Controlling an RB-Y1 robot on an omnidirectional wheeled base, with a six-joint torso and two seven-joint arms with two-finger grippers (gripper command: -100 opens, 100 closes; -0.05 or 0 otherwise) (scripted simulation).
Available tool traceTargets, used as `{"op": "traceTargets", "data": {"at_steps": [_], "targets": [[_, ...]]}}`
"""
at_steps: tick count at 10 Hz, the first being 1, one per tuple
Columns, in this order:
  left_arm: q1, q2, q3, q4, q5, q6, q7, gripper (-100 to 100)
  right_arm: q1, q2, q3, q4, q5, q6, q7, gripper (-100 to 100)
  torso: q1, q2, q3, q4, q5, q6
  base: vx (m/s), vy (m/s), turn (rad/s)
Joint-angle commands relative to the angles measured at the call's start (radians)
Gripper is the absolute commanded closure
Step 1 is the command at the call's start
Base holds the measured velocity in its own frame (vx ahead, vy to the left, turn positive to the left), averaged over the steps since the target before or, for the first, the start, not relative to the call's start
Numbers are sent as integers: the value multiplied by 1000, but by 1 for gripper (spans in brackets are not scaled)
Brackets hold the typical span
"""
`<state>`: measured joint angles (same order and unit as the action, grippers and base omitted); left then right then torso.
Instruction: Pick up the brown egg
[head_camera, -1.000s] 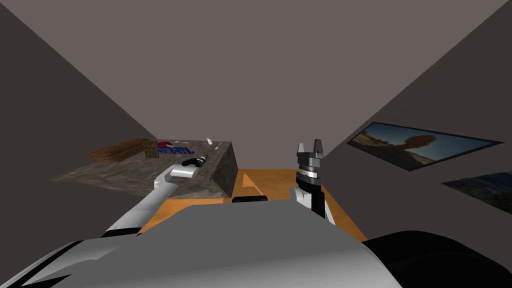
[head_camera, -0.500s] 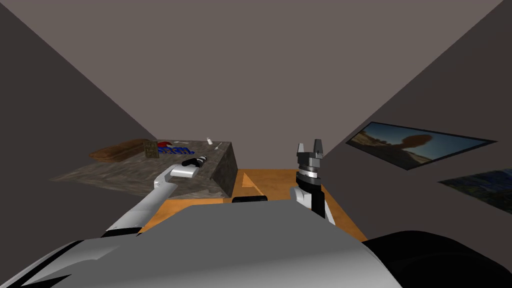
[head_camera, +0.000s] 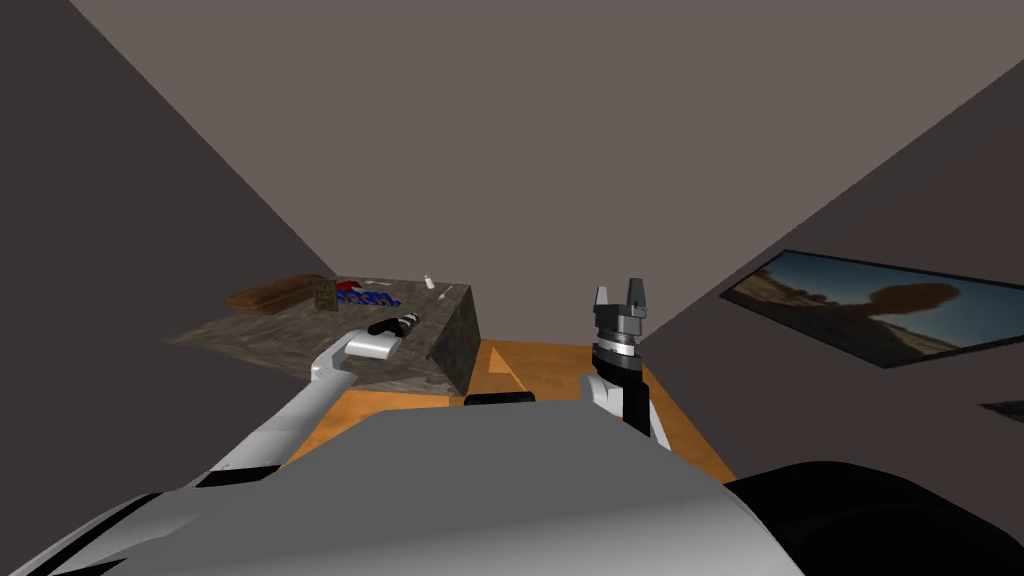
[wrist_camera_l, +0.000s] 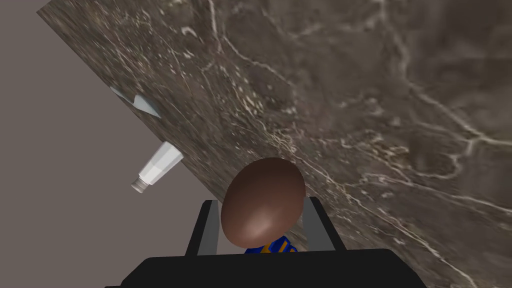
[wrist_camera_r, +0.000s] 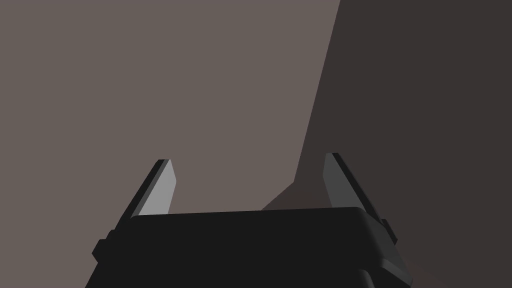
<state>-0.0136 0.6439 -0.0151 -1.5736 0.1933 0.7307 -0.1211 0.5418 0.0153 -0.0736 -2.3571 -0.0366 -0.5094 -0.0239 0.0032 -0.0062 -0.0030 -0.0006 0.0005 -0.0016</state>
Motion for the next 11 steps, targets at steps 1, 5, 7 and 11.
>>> {"op": "traceTargets", "data": {"at_steps": [1,5,7,11], "targets": [[7,-3,-7,-30,-4,6,0,100,0,0,0,0,0,0,0,0,0,0,0,0,0,0,62,13,51],[45,-15,-35,-128,-18,38,2,100,0,0,0,0,0,0,0,0,-2,4,2,1,-1,1,44,3,117],[57,-19,-44,-161,-23,49,3,100,0,0,0,0,0,0,0,0,-2,4,2,1,-1,1,38,7,92],[85,-22,-55,-223,-30,71,5,0,0,0,0,0,0,0,0,0,-2,4,2,1,-1,1,43,3,96]]}}
